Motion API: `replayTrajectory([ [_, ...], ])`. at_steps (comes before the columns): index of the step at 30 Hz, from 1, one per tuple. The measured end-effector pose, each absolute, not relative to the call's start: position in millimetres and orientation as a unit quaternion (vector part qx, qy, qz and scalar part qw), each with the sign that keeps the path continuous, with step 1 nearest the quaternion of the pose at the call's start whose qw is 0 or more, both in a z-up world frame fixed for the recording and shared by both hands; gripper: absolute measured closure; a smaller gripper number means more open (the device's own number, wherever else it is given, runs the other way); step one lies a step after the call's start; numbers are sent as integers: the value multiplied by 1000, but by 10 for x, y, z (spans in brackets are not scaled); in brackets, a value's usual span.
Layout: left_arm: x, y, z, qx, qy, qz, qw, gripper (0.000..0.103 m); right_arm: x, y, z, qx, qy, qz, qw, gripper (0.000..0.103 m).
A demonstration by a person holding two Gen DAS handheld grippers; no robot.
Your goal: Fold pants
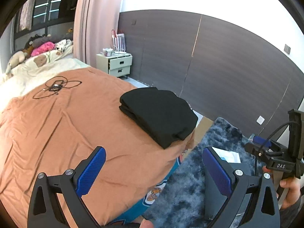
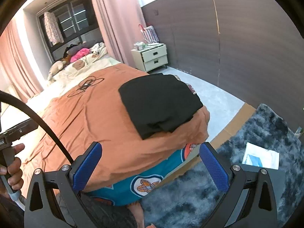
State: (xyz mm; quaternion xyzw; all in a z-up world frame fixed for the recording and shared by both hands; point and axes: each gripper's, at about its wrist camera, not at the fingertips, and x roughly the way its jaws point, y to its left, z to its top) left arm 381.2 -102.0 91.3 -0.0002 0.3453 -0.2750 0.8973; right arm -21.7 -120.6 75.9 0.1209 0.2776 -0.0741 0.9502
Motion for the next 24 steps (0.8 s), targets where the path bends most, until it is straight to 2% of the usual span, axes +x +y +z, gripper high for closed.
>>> replayTrajectory([
  [11,3057,-592,1014,-4,302,-237,923,0,-862,-820,780,91,234,-61,966,0],
  [24,2222,-154,1071,2,240,-188,952,0,-1237,-409,512,53,205,-36,977,0],
])
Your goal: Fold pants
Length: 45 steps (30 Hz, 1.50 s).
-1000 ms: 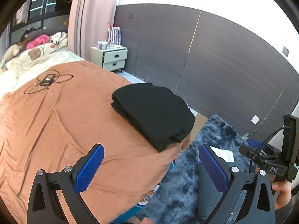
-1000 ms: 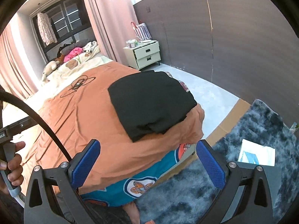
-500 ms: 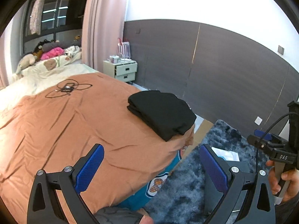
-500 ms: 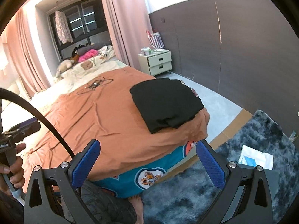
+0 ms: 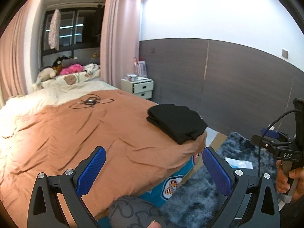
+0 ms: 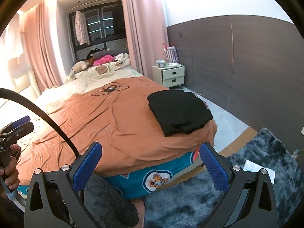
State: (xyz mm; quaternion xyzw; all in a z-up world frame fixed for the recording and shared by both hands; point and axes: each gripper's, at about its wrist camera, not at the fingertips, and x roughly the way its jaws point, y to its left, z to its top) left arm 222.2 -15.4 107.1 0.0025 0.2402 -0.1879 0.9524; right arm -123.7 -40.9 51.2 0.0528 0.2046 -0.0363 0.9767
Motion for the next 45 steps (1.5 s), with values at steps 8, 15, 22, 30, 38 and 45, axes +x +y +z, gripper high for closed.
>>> replayTrajectory([
  [8,1879,4,938,13,228,-149,962,0,-1422,-154,298,33,185,-31,982,0],
  [15,1645,134,755,-1,231,-136,963,0,-1553,20,68,28,180,-26,983,0],
  [22,1424,225,609,-6,234,-125,964,0,-1616,84,-81,43,184,-11,982,0],
  [30,1200,295,566,-7,224,-108,968,0,-1727,260,-136,35,181,1,983,0],
  [38,1079,377,550,-12,223,-102,969,0,-1707,432,-151,26,185,10,982,0],
  [45,1037,417,516,-18,226,-101,969,0,-1689,485,-151,18,189,9,982,0],
])
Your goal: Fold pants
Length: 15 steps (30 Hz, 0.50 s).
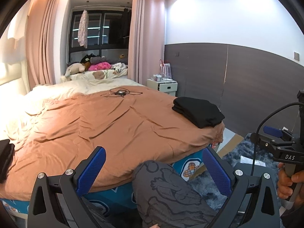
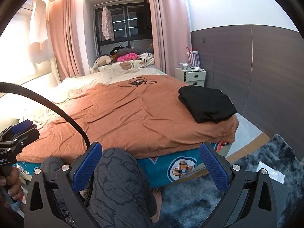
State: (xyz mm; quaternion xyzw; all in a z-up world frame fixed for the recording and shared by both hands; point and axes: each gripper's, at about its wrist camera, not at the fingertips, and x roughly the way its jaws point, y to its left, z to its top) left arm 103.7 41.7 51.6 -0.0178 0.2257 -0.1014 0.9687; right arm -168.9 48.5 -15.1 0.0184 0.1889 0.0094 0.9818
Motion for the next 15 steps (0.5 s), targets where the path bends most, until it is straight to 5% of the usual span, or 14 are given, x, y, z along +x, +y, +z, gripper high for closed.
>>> replayTrajectory([
  [15,991,498,516,-19,226,-88,970,0,-1713,591,-167,8,190,15,982,0],
])
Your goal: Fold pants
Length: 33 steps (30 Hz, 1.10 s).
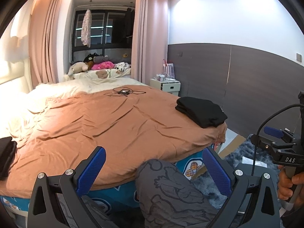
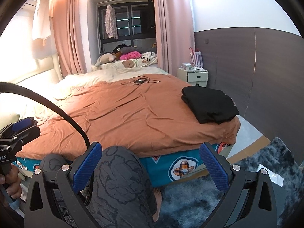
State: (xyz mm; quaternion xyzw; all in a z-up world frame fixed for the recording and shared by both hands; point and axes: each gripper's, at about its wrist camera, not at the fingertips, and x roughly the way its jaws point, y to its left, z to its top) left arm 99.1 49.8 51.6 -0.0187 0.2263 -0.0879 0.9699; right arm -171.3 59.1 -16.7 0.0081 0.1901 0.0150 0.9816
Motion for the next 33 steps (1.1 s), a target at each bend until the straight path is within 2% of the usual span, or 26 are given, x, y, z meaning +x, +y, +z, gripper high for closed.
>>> replayTrajectory([
  [33,914,570,579,-22,216,-85,972,0,-1751,623,-140,3,187,9,982,0],
])
